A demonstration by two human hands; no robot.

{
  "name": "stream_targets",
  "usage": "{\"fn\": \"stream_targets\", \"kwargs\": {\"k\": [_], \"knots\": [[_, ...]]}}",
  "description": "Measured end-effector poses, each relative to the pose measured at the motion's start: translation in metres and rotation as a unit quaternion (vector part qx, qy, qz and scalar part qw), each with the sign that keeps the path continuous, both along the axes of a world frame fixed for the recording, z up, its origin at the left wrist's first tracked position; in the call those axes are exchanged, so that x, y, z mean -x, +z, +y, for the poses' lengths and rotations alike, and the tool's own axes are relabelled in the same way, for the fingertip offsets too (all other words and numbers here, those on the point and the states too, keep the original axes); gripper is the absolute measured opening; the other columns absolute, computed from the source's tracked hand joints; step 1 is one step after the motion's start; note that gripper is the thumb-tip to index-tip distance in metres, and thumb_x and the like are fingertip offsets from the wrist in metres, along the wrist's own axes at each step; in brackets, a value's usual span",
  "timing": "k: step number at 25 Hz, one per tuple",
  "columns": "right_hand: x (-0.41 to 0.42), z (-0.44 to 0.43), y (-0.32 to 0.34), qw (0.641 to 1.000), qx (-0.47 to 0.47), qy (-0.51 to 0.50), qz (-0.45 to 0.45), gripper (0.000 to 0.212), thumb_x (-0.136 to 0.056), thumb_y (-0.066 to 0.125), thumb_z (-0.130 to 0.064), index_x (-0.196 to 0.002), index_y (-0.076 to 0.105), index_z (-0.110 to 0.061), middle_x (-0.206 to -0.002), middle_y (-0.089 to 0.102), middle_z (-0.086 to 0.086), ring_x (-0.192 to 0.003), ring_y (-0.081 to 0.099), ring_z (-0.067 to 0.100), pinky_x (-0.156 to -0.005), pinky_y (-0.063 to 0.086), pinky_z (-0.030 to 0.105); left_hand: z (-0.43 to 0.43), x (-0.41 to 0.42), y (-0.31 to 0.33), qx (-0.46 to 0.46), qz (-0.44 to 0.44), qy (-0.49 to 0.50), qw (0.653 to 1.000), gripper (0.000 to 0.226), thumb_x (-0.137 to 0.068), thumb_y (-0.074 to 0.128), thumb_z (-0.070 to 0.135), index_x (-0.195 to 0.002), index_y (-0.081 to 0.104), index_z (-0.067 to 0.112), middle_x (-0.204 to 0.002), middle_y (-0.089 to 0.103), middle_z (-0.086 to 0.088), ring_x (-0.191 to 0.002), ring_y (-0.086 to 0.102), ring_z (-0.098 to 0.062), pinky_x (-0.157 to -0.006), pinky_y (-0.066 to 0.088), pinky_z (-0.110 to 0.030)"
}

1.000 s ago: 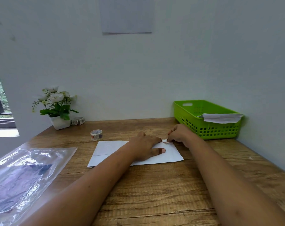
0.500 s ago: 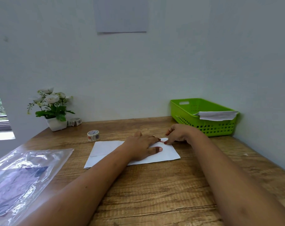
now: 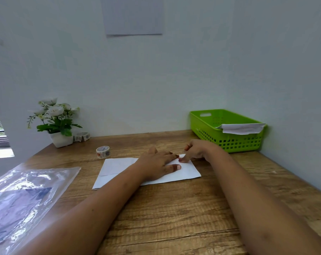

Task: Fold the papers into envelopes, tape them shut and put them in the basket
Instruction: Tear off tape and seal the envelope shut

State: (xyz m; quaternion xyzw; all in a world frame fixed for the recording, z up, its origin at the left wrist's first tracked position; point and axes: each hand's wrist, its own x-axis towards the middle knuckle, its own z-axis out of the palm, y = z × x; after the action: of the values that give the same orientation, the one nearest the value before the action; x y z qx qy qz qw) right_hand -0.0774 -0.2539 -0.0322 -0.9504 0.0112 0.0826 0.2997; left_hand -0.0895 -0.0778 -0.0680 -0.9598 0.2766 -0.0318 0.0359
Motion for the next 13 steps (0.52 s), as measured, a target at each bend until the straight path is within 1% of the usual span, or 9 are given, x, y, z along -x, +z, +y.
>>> {"fn": "stream_targets", "kwargs": {"k": [3, 5, 7, 10, 13], "knots": [[-0.003, 0.000, -0.002, 1.000, -0.002, -0.015, -0.008, 0.050, -0.075, 0.078, -0.026, -0.117, 0.056, -0.011, -0.110, 0.050, 0.005, -0.099, 0.044, 0.019, -0.083, 0.037, 0.029, 0.000, -0.002, -0.002, 0.005, 0.004, 0.004, 1.000, 0.061, -0.092, 0.020, 0.065, -0.146, 0.024, 0.038, -0.154, 0.028, 0.010, -0.118, 0.036, -0.021, -0.101, 0.029, -0.034], [-0.008, 0.004, -0.008, 0.999, 0.011, -0.038, -0.029, 0.048, -0.070, 0.081, -0.032, -0.105, 0.056, -0.012, -0.109, 0.057, 0.007, -0.096, 0.051, 0.020, -0.077, 0.041, 0.028, 0.001, -0.001, -0.002, 0.015, 0.007, 0.004, 1.000, 0.061, -0.092, 0.021, 0.065, -0.145, 0.026, 0.037, -0.153, 0.030, 0.010, -0.117, 0.036, -0.021, -0.101, 0.030, -0.035], [-0.013, 0.007, -0.012, 0.996, 0.030, -0.064, -0.050, 0.050, -0.065, 0.083, -0.039, -0.097, 0.053, -0.014, -0.108, 0.061, 0.007, -0.098, 0.059, 0.022, -0.071, 0.043, 0.028, 0.001, 0.000, -0.002, 0.022, 0.007, 0.004, 1.000, 0.061, -0.092, 0.022, 0.065, -0.144, 0.029, 0.035, -0.151, 0.034, 0.010, -0.114, 0.036, -0.020, -0.100, 0.031, -0.035], [-0.016, 0.010, -0.019, 0.990, 0.052, -0.101, -0.083, 0.050, -0.064, 0.081, -0.046, -0.096, 0.055, -0.018, -0.109, 0.064, 0.005, -0.100, 0.061, 0.023, -0.074, 0.047, 0.030, 0.000, 0.004, 0.000, 0.032, 0.009, 0.008, 0.999, 0.061, -0.092, 0.024, 0.063, -0.145, 0.031, 0.033, -0.150, 0.036, 0.010, -0.113, 0.036, -0.021, -0.097, 0.029, -0.032], [-0.015, 0.009, -0.020, 0.987, 0.062, -0.107, -0.105, 0.047, -0.067, 0.078, -0.049, -0.097, 0.057, -0.019, -0.111, 0.064, 0.005, -0.103, 0.060, 0.024, -0.083, 0.050, 0.033, -0.001, 0.006, 0.000, 0.038, 0.011, 0.017, 0.999, 0.063, -0.093, 0.024, 0.063, -0.147, 0.027, 0.032, -0.153, 0.031, 0.010, -0.117, 0.035, -0.021, -0.098, 0.027, -0.032]]}}
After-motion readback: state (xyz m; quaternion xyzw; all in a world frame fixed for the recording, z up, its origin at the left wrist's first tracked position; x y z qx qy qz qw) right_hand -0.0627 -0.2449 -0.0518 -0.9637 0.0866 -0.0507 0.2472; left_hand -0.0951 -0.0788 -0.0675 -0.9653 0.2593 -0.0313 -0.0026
